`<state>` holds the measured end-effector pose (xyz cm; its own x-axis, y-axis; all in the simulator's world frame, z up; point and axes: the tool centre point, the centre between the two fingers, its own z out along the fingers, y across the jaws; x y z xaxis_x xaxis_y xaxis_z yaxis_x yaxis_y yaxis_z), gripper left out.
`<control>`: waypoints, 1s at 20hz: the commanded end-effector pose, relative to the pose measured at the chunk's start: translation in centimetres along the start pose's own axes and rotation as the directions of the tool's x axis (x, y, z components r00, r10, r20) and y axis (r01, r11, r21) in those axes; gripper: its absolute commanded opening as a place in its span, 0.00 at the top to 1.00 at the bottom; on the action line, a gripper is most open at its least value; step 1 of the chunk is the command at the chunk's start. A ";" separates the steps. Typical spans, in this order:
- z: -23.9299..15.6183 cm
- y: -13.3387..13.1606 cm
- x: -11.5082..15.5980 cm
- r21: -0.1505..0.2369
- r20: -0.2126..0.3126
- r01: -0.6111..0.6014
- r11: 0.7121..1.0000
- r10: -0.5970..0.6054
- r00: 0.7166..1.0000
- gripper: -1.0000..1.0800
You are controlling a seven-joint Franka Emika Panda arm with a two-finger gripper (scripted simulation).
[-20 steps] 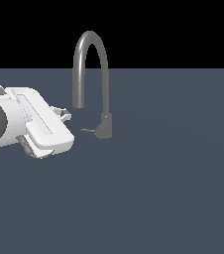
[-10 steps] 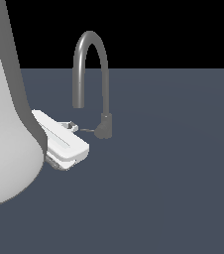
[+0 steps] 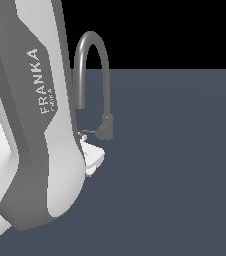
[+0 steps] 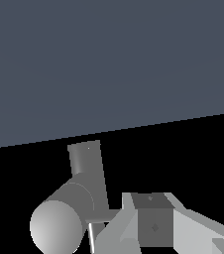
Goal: Turn on the faucet by rotating a designated handle.
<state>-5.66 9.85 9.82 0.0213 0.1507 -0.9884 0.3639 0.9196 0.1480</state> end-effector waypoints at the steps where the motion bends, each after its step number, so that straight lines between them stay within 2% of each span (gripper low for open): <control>1: 0.4 -0.5 0.7 -0.035 0.007 0.038 0.999 -0.037 0.999 1.00; 10: 1.7 -1.6 2.2 -0.115 0.029 0.130 0.985 -0.127 0.991 1.00; 15: 2.1 -2.0 2.5 -0.134 0.036 0.153 0.979 -0.150 0.988 1.00; 20: 2.1 -2.0 2.5 -0.137 0.037 0.156 0.978 -0.153 0.988 1.00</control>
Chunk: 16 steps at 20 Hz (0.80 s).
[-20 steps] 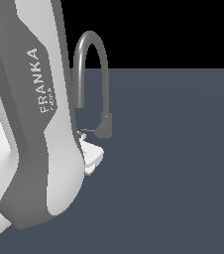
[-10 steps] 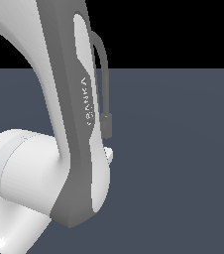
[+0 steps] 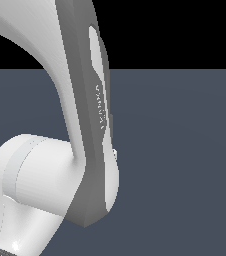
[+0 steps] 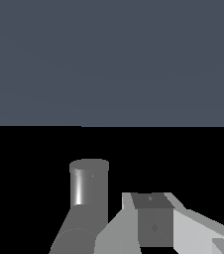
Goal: Turn on the faucet by rotating a designated handle.
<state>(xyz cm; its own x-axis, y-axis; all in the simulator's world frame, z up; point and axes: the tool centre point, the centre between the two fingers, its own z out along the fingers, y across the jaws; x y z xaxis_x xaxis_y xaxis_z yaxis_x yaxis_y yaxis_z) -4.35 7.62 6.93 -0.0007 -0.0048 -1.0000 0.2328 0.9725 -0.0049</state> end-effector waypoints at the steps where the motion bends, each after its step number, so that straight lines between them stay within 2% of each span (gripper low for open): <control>1: 0.0 0.0 0.0 0.001 0.000 -0.002 1.000 0.002 1.000 1.00; 8: 0.0 0.1 -0.1 0.004 0.000 -0.005 1.000 0.005 1.000 1.00; 16: 0.0 1.1 -3.0 0.004 0.000 -0.005 1.000 0.005 1.000 1.00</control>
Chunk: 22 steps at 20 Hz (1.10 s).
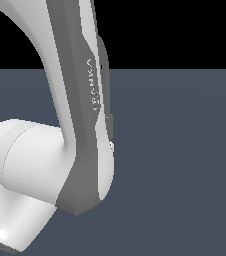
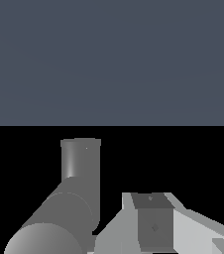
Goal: Turn on the faucet by rotating a designated handle.
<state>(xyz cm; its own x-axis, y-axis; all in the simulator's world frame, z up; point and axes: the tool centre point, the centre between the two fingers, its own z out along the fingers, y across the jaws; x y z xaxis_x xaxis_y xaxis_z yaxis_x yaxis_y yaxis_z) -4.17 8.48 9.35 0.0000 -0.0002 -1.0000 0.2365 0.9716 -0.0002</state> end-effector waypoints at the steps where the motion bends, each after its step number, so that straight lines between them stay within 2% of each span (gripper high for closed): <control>1: 0.0 0.3 -0.9 0.000 0.000 0.000 1.000 0.000 1.000 1.00; 4: 0.0 0.6 -1.6 0.000 0.000 0.000 1.000 0.000 1.000 1.00; 5: 0.0 0.1 -0.7 0.006 -0.011 0.004 1.000 -0.004 1.000 1.00; 20: 0.0 -1.3 -5.8 0.001 -0.001 0.000 1.000 0.000 1.000 1.00; 21: 0.0 -1.3 -5.8 0.001 -0.001 0.000 1.000 0.000 1.000 1.00; 22: -0.1 -2.0 -3.5 0.011 -0.043 0.010 1.000 -0.009 0.999 1.00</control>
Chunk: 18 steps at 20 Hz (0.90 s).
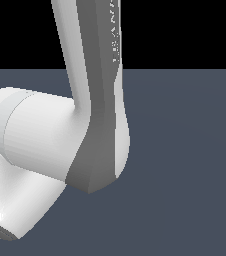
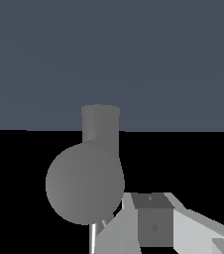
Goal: Turn on the faucet by rotating a designated handle.
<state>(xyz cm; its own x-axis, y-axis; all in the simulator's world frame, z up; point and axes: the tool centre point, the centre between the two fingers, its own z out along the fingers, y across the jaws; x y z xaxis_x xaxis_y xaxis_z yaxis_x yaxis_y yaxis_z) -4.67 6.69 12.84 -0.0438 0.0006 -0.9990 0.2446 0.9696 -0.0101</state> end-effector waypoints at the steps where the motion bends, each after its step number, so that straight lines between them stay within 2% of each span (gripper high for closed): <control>1: 0.0 -0.4 -0.3 0.002 0.003 -0.001 1.000 0.001 1.000 1.00; 13: -0.1 -3.7 -3.6 -0.008 0.040 -0.009 1.000 0.010 0.999 1.00; 14: -0.1 -3.7 -3.6 -0.008 0.040 -0.009 1.000 0.010 0.999 1.00; 15: -0.7 -1.8 -2.4 -0.044 0.015 -0.008 0.999 0.008 1.000 1.00; 18: -0.5 -3.3 -2.2 -0.035 0.022 -0.008 0.999 0.009 1.000 1.00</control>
<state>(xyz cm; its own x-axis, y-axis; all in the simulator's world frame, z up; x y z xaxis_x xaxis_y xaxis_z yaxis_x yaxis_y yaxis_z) -5.68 5.01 15.35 -0.0190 0.0065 -0.9998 0.1914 0.9815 0.0027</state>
